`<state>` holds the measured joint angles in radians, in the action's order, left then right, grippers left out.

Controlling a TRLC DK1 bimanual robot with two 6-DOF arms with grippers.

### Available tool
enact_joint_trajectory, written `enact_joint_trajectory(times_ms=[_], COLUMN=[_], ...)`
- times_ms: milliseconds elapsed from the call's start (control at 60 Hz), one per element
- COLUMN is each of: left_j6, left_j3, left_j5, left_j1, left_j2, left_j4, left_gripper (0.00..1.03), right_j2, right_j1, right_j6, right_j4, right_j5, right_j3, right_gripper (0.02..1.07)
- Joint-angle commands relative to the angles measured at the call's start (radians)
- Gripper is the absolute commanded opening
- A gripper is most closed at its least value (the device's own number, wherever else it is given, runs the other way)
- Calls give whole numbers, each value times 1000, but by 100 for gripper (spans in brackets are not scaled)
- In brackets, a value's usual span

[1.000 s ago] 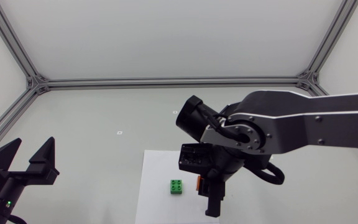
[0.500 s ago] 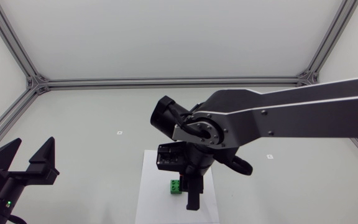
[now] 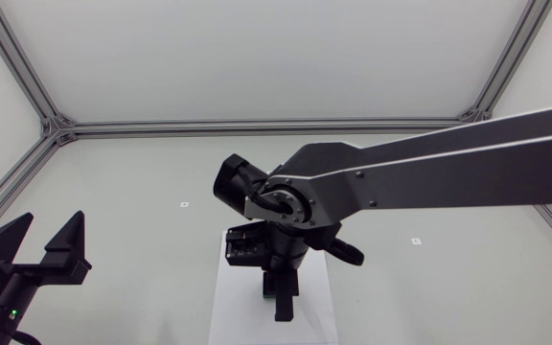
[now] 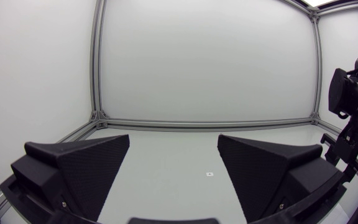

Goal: Pick up the orange 2x2 brick with the right arm and stack it on top of the green 2x2 brick in the center

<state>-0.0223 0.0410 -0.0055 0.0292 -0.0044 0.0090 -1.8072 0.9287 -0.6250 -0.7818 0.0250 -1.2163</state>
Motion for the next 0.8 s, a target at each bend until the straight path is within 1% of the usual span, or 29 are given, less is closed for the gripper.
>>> enact_joint_trajectory(times_ms=[0, 783], left_j6=[13, 13], left_j3=[-41, -41], left_j5=[4, 6], left_j1=[3, 3], left_j2=[-8, -8], left_j4=[-15, -15], left_gripper=[99, 99], right_j2=[-32, -84], right_j1=[10, 21], right_j6=[-24, 4], right_j4=[-4, 4], right_j5=[6, 7], right_j3=[-22, -34], right_gripper=[26, 26])
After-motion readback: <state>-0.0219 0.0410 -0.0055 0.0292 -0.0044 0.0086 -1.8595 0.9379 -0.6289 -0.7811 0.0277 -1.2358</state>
